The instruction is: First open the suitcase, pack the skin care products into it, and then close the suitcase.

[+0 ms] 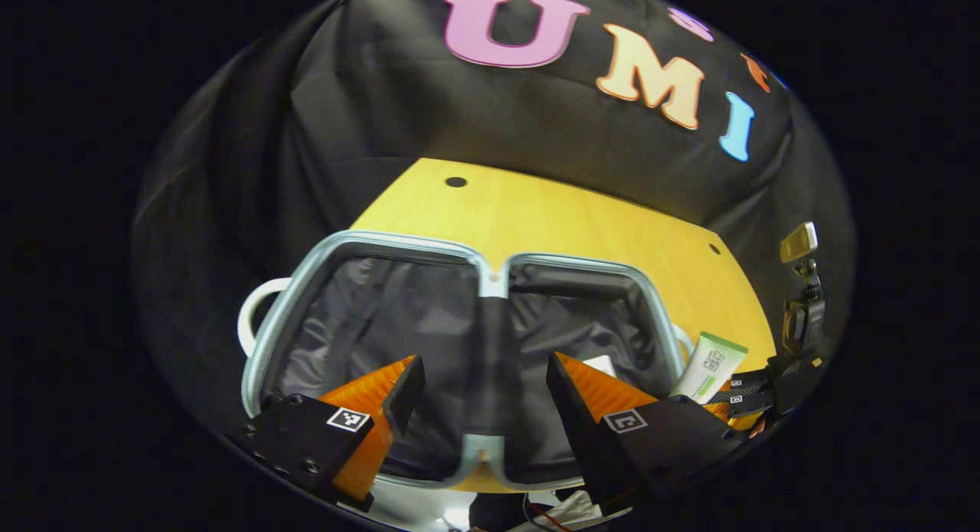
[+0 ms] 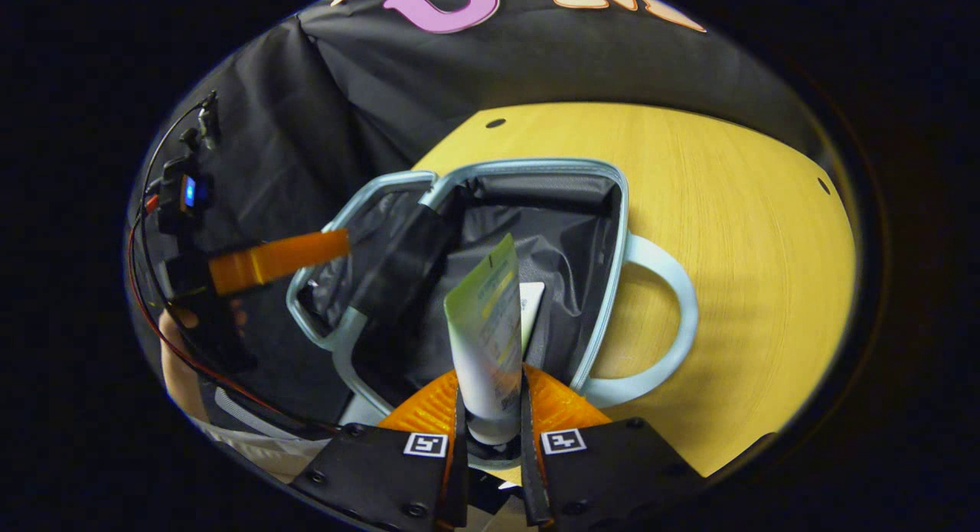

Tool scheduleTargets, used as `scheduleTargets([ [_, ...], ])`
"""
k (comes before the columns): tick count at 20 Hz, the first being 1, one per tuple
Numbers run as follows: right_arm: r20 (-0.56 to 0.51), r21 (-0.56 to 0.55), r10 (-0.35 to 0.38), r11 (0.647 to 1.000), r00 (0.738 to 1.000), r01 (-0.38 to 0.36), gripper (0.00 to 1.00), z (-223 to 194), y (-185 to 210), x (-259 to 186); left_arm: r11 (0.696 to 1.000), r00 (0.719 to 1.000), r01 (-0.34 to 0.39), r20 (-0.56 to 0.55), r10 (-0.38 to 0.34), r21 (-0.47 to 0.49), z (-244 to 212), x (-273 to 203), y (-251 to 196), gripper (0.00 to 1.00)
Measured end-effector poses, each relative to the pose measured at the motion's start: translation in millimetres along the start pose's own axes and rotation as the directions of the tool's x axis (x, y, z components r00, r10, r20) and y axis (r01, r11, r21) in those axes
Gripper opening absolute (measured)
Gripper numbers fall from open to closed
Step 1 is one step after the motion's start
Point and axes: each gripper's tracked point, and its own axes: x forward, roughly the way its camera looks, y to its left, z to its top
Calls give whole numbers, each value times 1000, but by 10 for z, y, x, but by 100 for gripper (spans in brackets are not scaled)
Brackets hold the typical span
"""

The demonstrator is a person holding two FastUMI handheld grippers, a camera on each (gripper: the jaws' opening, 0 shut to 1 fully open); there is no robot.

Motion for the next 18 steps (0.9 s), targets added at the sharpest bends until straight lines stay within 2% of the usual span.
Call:
scheduleTargets([
  [1,6,6,-10,1000,1000,10,28,25,10,22,1000,1000,-18,5,18,-25,28,-4,157,94],
  [3,37,15,-32,999,999,31,39,101,27,73,996,998,-60,9,61,-72,53,-21,511,95],
  [6,114,-7,-47,999,992,48,75,346,93,20,986,992,-126,14,128,-107,136,-53,1034,94],
  [7,144,-16,-56,998,988,59,82,438,87,18,982,988,-149,18,152,-116,161,-57,1177,94],
  [8,176,-22,-63,997,982,68,97,526,91,-39,976,983,-170,38,177,-134,217,-23,1311,94],
  [11,258,-15,-87,995,962,94,99,789,71,-174,959,971,-223,42,234,-176,286,46,1711,95],
  [12,277,-3,-94,995,956,99,93,865,59,-217,952,968,-240,32,250,-188,284,85,1862,94],
  [13,293,4,-103,994,951,106,98,921,43,-240,946,964,-257,22,266,-200,274,120,2023,92],
  [14,306,12,-112,993,945,114,98,968,35,-273,940,960,-269,14,278,-210,275,153,2149,94],
  [15,316,21,-124,992,941,124,98,1010,12,-301,936,958,-278,3,285,-217,279,192,2281,95],
  [16,320,31,-137,990,937,134,93,1032,-20,-300,933,957,-285,-10,290,-222,250,233,2368,95],
  [18,323,53,-159,987,933,150,93,1046,-59,-291,933,959,-284,-57,279,-221,164,449,2495,94],
])
